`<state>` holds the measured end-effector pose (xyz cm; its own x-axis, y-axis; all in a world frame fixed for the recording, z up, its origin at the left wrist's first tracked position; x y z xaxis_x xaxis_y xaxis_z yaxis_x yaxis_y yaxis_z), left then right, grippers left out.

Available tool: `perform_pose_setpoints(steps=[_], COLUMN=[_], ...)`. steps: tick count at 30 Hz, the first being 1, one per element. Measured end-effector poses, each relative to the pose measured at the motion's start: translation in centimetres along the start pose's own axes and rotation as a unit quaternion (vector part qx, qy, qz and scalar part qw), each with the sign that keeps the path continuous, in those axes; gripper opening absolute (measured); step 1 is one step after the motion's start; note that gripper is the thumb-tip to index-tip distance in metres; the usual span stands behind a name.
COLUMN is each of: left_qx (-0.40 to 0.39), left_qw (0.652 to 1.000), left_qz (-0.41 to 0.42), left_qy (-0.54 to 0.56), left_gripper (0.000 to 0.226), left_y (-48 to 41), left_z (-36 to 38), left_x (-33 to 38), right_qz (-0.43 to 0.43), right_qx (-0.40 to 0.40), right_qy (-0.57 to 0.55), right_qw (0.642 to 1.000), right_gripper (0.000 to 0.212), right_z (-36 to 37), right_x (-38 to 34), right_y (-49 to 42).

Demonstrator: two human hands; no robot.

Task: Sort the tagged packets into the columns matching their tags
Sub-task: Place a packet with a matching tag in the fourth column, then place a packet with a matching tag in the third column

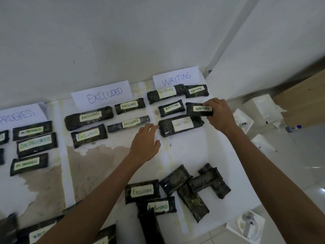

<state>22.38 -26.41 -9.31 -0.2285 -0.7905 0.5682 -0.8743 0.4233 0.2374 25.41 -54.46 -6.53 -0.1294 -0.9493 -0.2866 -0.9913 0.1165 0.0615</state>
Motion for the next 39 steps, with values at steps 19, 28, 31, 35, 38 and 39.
perform_pose_setpoints(steps=[19, 28, 31, 35, 38, 39], left_qx=[0.094, 0.051, 0.033, 0.009, -0.013, -0.021], left_qw=[0.992, 0.997, 0.998, 0.997, 0.998, 0.998], left_qz=[0.029, 0.034, 0.045, 0.056, 0.043, 0.036], left_qy=[-0.079, -0.037, -0.037, -0.043, -0.042, -0.04], left_gripper=[0.066, 0.054, 0.05, 0.048, 0.05, 0.051], left_y=[-3.8, 0.6, 3.0, 6.0, 7.9, 8.4], left_z=[2.9, 1.5, 1.6, 2.4, 3.3, 3.5], left_x=[-1.0, -0.5, -0.3, -0.6, -1.1, -1.3], right_qz=[-0.056, -0.032, -0.044, -0.052, -0.083, -0.102], right_qx=[-0.031, 0.012, 0.006, -0.057, -0.135, -0.16], right_qy=[0.006, -0.047, -0.068, -0.088, -0.084, -0.075], right_qw=[0.998, 0.998, 0.997, 0.993, 0.984, 0.979], right_gripper=[0.049, 0.047, 0.044, 0.043, 0.044, 0.045], right_z=[4.2, 1.7, 1.5, 2.9, 4.8, 5.4], right_x=[3.7, 0.9, -1.3, -4.2, -6.3, -7.0], right_y=[-5.7, 0.1, 4.0, 9.6, 13.4, 14.5])
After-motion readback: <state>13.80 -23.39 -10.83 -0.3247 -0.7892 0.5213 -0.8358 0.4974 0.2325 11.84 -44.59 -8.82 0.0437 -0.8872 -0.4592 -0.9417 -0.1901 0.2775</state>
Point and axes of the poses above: each hand's wrist, its own y-axis away from the middle knuckle, its own z-axis out of the palm, x = y × z, the point moved 3 cm from there along -y, towards the middle knuckle, and after that the axes turned 2 degrees about z, right-handed, at the moved point
